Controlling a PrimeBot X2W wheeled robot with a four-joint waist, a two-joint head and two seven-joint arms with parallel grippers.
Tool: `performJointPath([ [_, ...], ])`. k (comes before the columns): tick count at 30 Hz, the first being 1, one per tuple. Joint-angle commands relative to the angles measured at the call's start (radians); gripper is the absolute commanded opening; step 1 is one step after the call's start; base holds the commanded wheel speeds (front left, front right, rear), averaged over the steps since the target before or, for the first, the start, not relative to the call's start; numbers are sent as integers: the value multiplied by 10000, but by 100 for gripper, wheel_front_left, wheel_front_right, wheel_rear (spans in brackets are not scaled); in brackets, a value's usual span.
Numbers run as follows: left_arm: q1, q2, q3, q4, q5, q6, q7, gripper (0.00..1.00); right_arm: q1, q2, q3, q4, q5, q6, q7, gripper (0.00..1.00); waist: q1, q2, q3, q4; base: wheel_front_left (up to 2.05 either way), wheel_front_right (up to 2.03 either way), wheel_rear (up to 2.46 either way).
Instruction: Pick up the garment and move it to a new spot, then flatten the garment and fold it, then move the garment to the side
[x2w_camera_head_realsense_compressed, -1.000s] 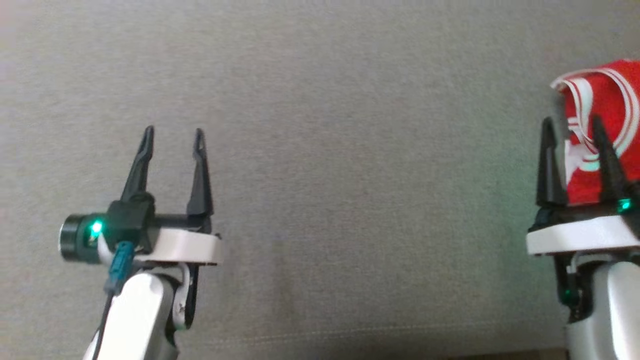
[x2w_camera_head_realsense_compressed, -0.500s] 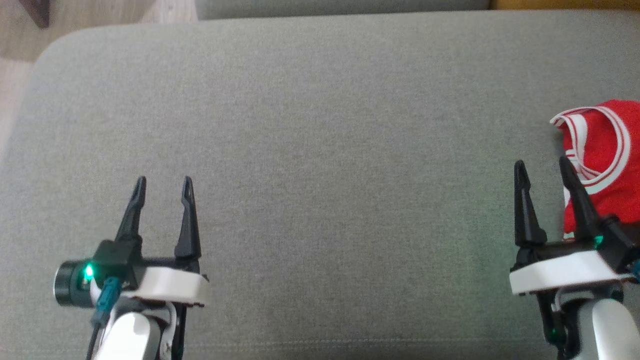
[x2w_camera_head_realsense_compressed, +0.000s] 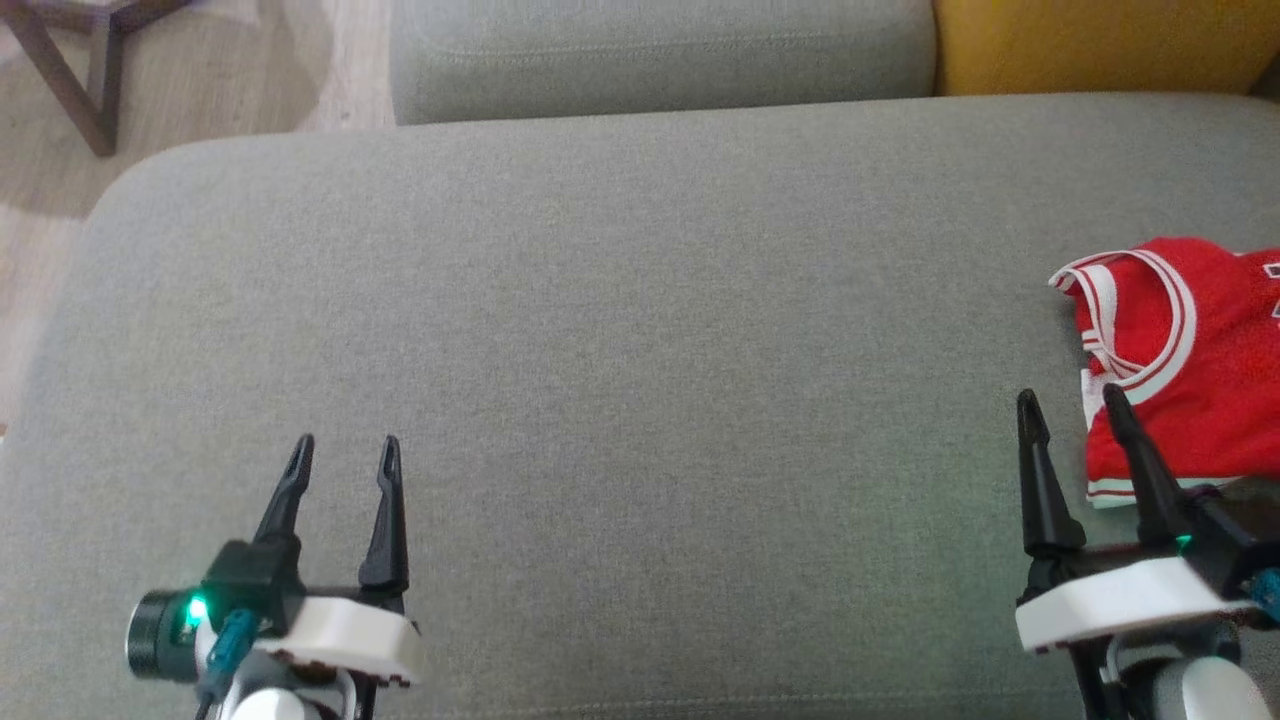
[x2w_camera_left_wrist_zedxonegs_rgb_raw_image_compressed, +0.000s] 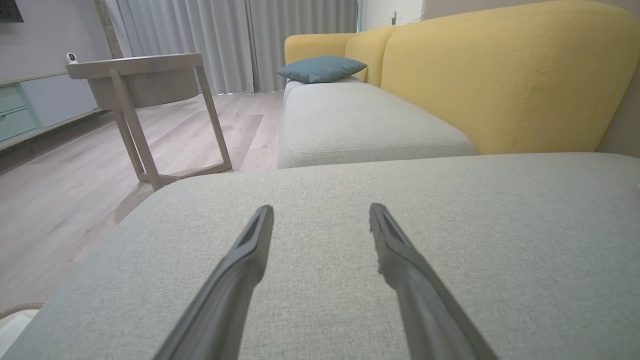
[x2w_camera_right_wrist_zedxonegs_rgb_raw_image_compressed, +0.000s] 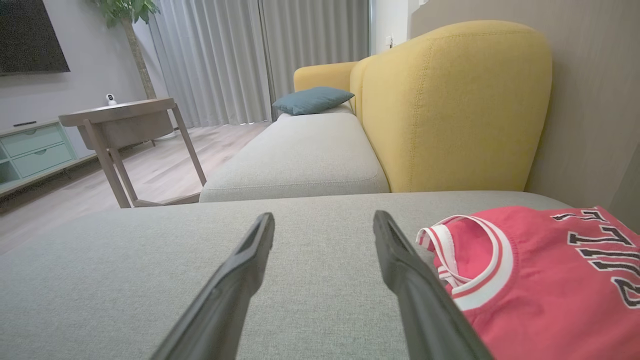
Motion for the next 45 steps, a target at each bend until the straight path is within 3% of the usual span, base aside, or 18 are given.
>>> performJointPath([
  [1, -257, 126, 427, -240, 3, -21, -53, 100, -104, -33, 276, -388, 78, 65, 71, 100, 0, -1, -133, -17, 0, 0, 0],
  [41, -534, -81, 456, 244, 18, -50, -53, 100, -92, -32, 349, -445, 266, 65, 247, 100, 0, -1, -68, 131, 0, 0, 0],
  [42, 54, -141, 53, 571, -64, -18, 2, 0, 163, 8, 144, -42, 217, 0, 257, 0, 0, -1, -82, 120, 0, 0, 0],
  [45, 187, -206, -40, 961, -129, -25, 13, 0, 204, 13, 196, 403, 274, -2, 252, 0, 0, -1, -73, 125, 0, 0, 0],
])
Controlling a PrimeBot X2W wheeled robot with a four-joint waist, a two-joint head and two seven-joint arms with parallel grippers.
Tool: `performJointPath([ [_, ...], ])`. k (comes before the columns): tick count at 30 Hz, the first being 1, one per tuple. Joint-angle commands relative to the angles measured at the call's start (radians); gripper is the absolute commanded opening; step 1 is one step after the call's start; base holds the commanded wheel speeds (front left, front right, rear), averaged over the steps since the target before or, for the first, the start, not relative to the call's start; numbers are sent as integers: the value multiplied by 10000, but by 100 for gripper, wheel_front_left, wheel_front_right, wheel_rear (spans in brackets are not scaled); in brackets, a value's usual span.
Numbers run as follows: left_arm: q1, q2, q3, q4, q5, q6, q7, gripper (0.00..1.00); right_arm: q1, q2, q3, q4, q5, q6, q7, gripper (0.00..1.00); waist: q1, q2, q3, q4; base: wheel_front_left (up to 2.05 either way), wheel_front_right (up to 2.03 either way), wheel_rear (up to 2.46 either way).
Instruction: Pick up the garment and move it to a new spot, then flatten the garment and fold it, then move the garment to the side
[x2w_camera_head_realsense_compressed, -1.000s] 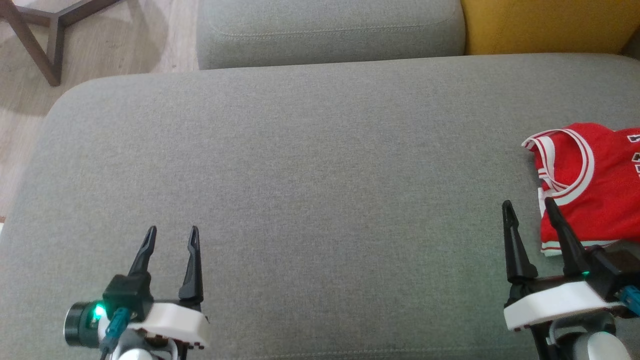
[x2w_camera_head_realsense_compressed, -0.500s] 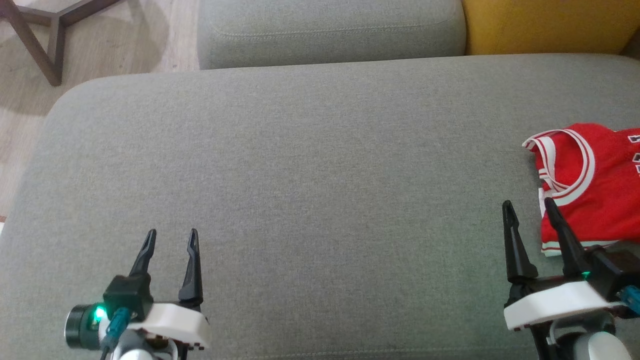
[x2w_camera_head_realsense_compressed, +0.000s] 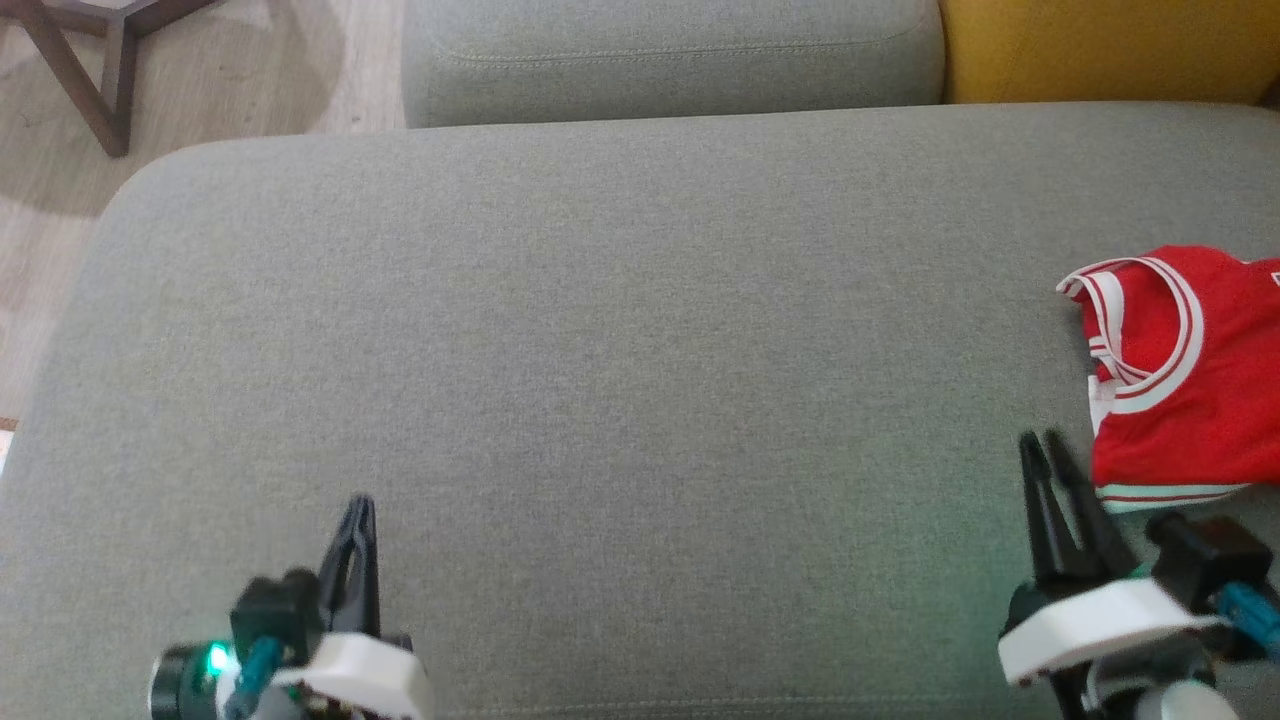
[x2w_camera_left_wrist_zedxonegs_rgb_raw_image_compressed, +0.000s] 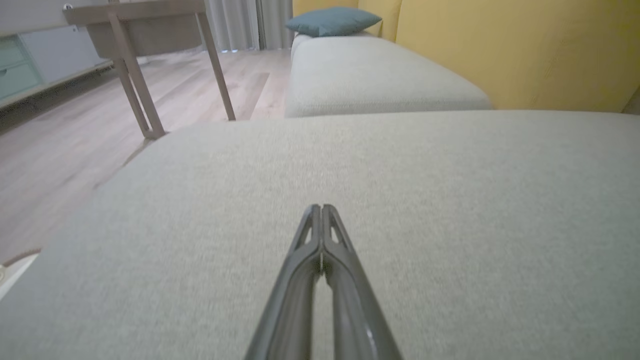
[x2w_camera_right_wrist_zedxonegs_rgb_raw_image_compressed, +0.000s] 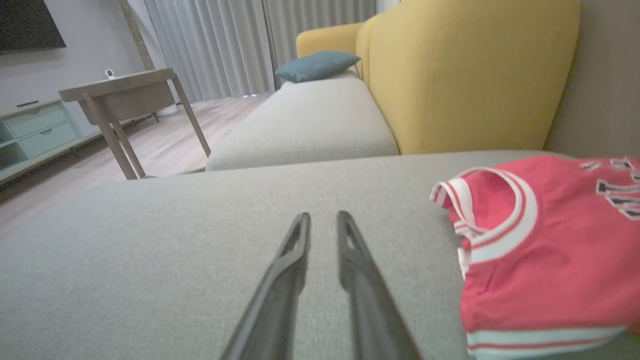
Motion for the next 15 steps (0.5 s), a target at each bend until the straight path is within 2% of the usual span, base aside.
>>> performJointPath([
  [1, -6, -11, 29, -45, -172, -37, 21, 0, 2, -2, 18, -28, 180, 1, -16, 0, 0, -1, -3, -2, 0, 0, 0],
  [15, -176, -69, 360, 28, -1727, -348, 346, 0, -236, -110, 23, 269, 1819, 8, 33, 0, 0, -1, -35, -19, 0, 0, 0],
])
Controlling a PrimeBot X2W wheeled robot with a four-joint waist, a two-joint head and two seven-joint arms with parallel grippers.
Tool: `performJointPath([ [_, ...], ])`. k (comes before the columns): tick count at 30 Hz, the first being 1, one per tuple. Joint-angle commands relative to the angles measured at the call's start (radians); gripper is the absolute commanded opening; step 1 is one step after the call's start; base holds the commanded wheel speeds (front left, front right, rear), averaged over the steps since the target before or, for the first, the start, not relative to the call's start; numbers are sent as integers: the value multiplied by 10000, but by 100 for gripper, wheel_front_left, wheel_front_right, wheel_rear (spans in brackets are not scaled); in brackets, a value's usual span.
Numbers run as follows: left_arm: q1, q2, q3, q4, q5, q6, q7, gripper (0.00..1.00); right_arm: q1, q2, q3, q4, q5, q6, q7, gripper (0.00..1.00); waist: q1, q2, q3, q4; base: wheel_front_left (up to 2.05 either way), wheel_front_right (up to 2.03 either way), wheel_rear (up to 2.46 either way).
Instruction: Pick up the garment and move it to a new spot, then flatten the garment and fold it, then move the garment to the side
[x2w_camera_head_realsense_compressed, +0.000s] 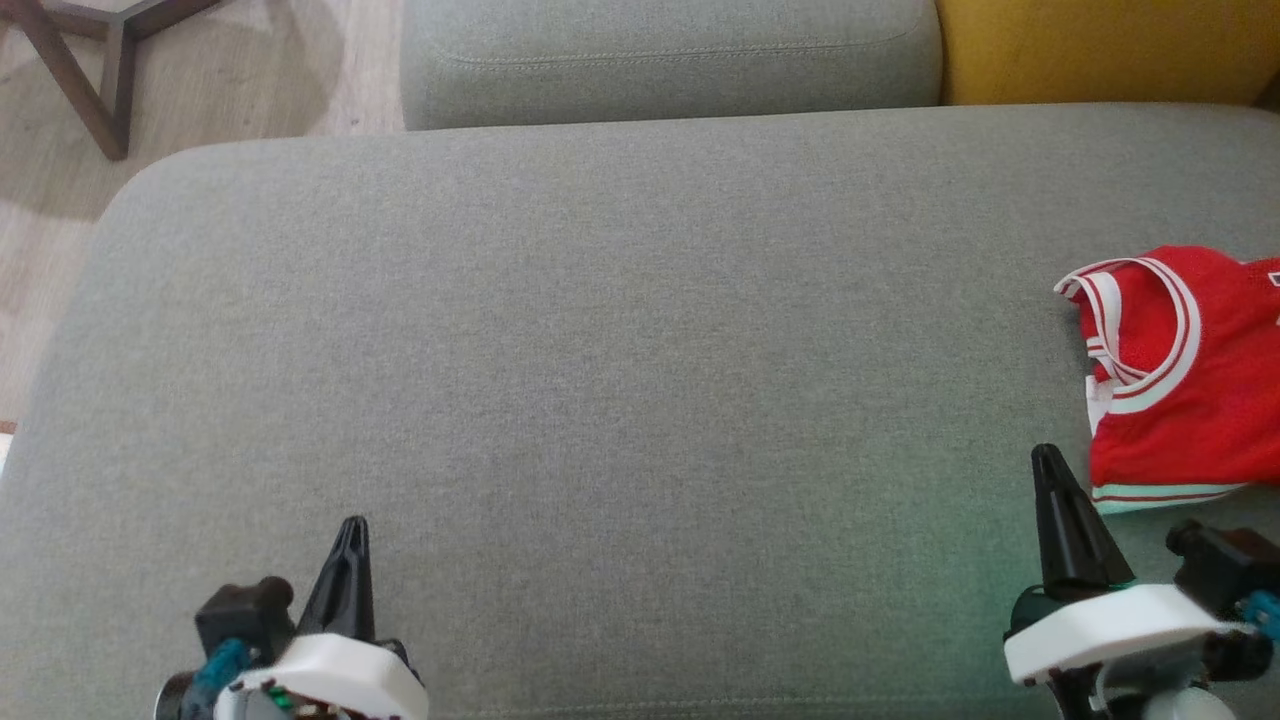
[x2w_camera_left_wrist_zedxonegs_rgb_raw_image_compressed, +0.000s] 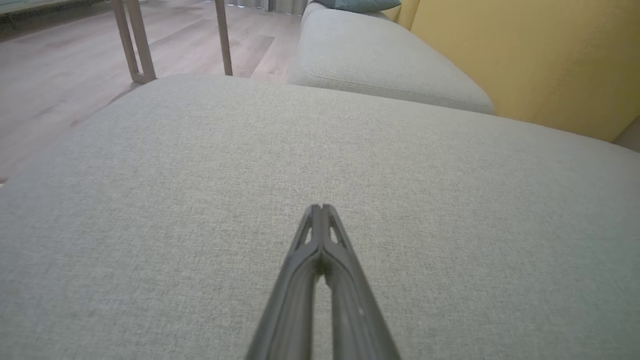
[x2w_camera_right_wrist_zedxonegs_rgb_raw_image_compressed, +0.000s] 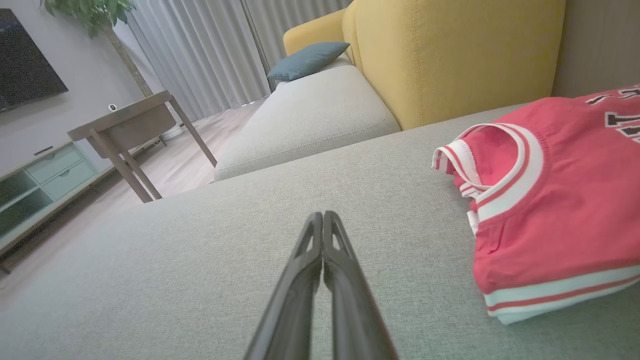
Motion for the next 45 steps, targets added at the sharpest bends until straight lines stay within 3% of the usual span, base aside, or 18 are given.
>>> performJointPath([
  [1, -466, 58, 265, -274, -245, -74, 33, 0, -399, -116, 2, -272, 301, 8, 10, 0, 0, -1, -3, -1, 0, 0, 0],
  [45, -1009, -269, 1492, -77, -5320, -1158, 1201, 0, -1128, -285, -152, 667, 5584, 32, 293, 0, 0, -1, -112, -58, 0, 0, 0],
])
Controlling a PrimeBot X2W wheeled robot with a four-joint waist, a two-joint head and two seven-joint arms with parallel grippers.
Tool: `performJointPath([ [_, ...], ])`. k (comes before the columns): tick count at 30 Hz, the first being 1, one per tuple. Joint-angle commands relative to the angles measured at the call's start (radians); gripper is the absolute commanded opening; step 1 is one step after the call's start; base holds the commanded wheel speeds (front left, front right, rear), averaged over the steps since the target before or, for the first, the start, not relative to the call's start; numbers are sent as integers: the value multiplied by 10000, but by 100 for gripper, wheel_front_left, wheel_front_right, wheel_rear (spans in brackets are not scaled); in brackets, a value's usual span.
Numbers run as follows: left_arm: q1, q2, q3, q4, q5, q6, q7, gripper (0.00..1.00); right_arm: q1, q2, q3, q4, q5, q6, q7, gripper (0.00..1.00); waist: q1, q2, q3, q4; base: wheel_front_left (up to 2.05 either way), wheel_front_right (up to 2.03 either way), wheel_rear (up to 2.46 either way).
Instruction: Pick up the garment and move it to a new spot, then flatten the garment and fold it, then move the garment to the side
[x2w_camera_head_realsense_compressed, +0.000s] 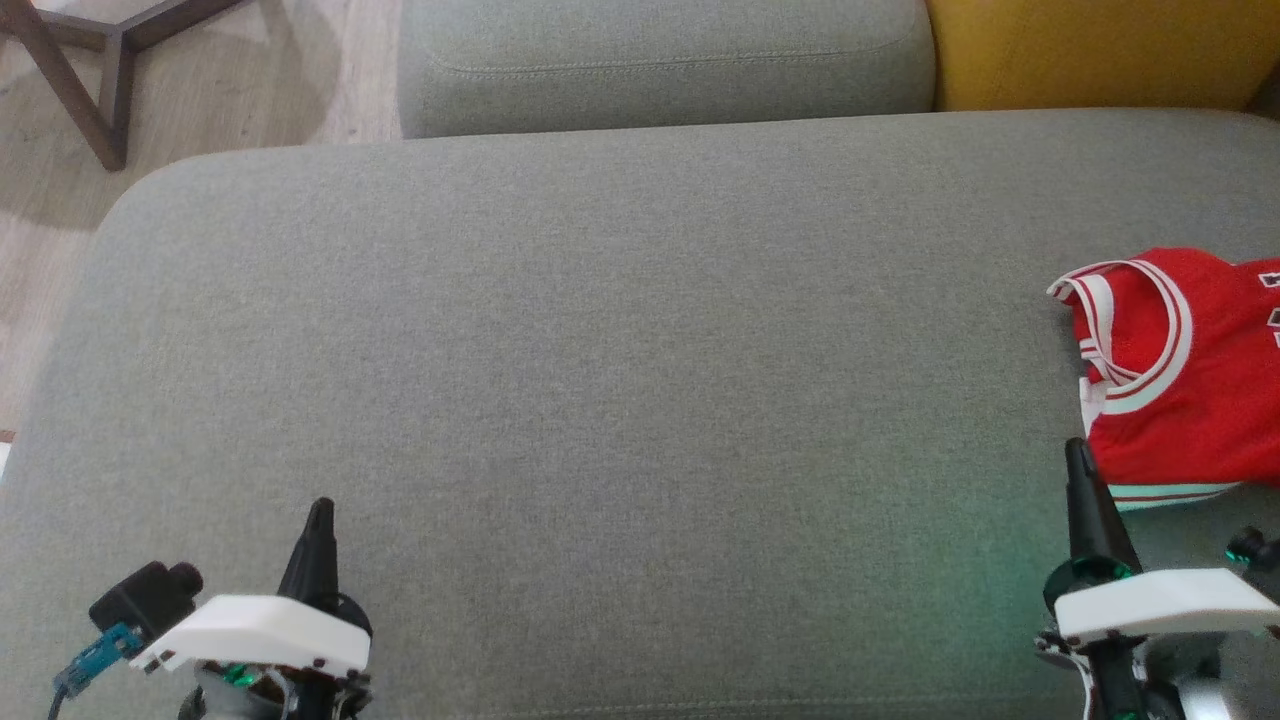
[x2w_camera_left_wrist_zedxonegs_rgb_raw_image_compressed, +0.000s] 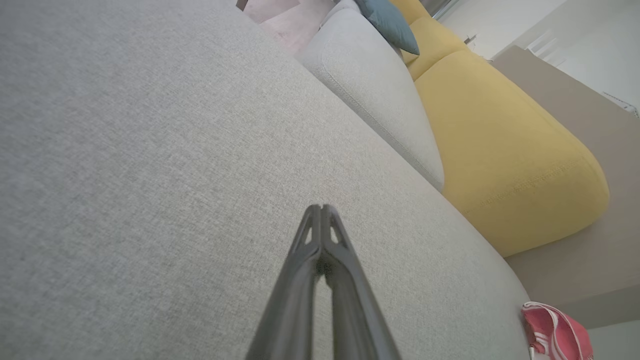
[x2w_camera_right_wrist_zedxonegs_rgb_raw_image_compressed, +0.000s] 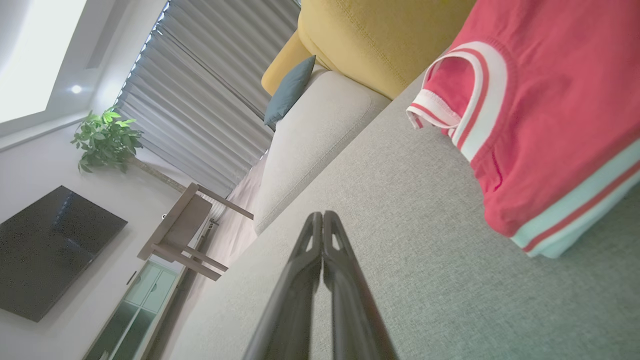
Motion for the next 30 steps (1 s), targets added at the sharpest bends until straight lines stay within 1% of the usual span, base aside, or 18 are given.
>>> performJointPath([
  [1, -568, 54, 306, -264, -274, -72, 63, 0, -587, -222, 53, -265, 309, 35, 64, 0, 0, 0, -3, -1, 0, 0, 0],
  [30, -924, -227, 1205, -141, -3542, -780, 903, 0, -1072, -251, -162, 359, 3695, 50, 341, 0, 0, 0, -74, -39, 0, 0, 0],
])
